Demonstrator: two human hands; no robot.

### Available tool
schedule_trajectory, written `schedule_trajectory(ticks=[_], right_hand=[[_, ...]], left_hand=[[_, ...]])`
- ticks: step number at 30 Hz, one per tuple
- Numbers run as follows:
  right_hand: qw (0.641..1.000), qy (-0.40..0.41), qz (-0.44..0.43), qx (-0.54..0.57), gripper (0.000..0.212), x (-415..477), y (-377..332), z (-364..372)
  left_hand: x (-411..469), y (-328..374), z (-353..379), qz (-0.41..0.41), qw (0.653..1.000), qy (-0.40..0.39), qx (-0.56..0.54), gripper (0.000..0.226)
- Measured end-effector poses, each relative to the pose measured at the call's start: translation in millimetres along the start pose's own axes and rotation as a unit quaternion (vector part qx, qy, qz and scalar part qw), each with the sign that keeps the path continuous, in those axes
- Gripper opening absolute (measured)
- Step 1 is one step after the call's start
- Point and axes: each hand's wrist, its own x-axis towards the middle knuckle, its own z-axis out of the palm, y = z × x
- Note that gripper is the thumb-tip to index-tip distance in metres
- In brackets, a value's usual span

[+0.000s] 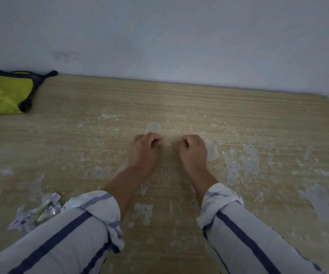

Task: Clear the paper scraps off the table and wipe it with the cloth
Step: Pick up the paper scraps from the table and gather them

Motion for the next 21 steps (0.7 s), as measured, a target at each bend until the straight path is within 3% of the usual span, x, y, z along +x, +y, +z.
schedule_trajectory(ticks=[5, 8, 11, 15, 21], right_hand=[[0.971, -0.121, 0.165, 0.123, 0.022, -38, -35, -3], [0.888, -0.156, 0.312, 0.301, 0.032, -49, -48, 3], [0.82, -0.147, 0.351, 0.428, 0.038, -58, -59, 4], [0.829, -0.169, 0.306, 0.437, 0.029, -76, -79, 7], [0.866, -0.202, 0.243, 0.388, 0.028, -105, -116, 25]], left_hand=[[-27, -2, -15, 0.004, 1.0, -0.002, -0.027, 0.011], [-44, -2, -26, 0.011, 0.999, -0.006, -0.037, 0.012], [-59, -10, -42, 0.053, 0.998, -0.003, -0.024, 0.011], [-77, -26, -68, 0.077, 0.997, 0.008, -0.018, 0.01], [-98, -46, -118, 0.004, 0.998, -0.003, -0.064, 0.015]])
